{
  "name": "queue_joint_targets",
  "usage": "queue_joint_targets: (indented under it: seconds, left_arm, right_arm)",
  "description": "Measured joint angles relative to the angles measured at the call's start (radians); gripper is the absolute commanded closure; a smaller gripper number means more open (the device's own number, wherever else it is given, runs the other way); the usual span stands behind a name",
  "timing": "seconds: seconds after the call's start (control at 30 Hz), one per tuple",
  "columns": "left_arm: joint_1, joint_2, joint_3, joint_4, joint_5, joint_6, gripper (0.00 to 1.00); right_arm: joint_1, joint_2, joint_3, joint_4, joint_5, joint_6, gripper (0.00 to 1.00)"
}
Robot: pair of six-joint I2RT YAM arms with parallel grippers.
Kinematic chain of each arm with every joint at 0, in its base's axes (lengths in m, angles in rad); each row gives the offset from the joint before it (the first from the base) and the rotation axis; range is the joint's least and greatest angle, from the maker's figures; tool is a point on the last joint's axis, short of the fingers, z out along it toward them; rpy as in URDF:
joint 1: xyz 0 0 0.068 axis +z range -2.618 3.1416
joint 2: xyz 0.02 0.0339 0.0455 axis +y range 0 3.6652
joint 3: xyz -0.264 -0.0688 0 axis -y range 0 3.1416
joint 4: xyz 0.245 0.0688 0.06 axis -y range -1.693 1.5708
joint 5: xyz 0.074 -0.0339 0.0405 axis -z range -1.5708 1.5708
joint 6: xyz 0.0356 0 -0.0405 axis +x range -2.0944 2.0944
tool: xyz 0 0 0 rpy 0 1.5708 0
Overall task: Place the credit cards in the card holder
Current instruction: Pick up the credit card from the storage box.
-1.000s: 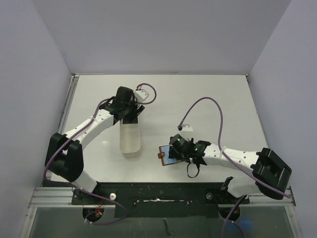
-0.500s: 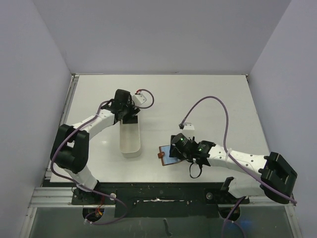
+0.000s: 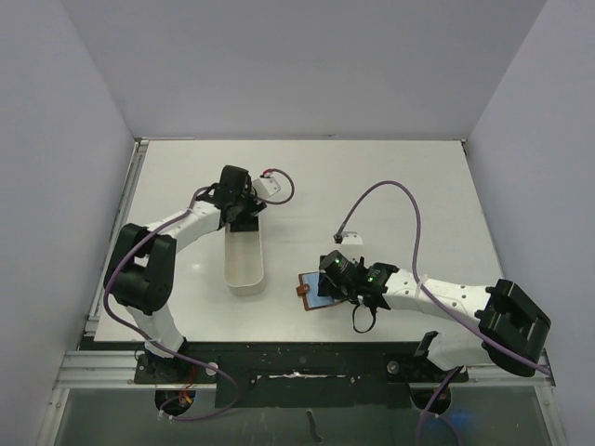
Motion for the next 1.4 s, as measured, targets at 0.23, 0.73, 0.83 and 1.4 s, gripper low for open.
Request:
queue_joint_targets:
  seconds: [0.23, 0.73, 0.83, 1.4]
  left_arm:
    - [0.000, 0.044, 0.023, 0.020, -0.004, 0.045, 0.47]
    - [0.000, 0.095, 0.051, 0.030, -0.038, 0.094, 0.57]
    - [0.000, 0.103, 0.063, 0.031, -0.045, 0.100, 0.60]
    - [0.000, 0.130, 0.095, 0.018, -0.057, 0.124, 0.70]
  right_arm:
    - [-0.018, 0.000, 0.000, 0.000, -0.001, -0.004, 0.43]
    - [-0.025, -0.011, 0.000, -0.002, -0.001, -0.004, 0.43]
    - [-0.025, -0.021, -0.001, -0.003, -0.001, -0.004, 0.43]
    - [-0.031, -0.034, -0.014, -0.006, 0.000, -0.001, 0.43]
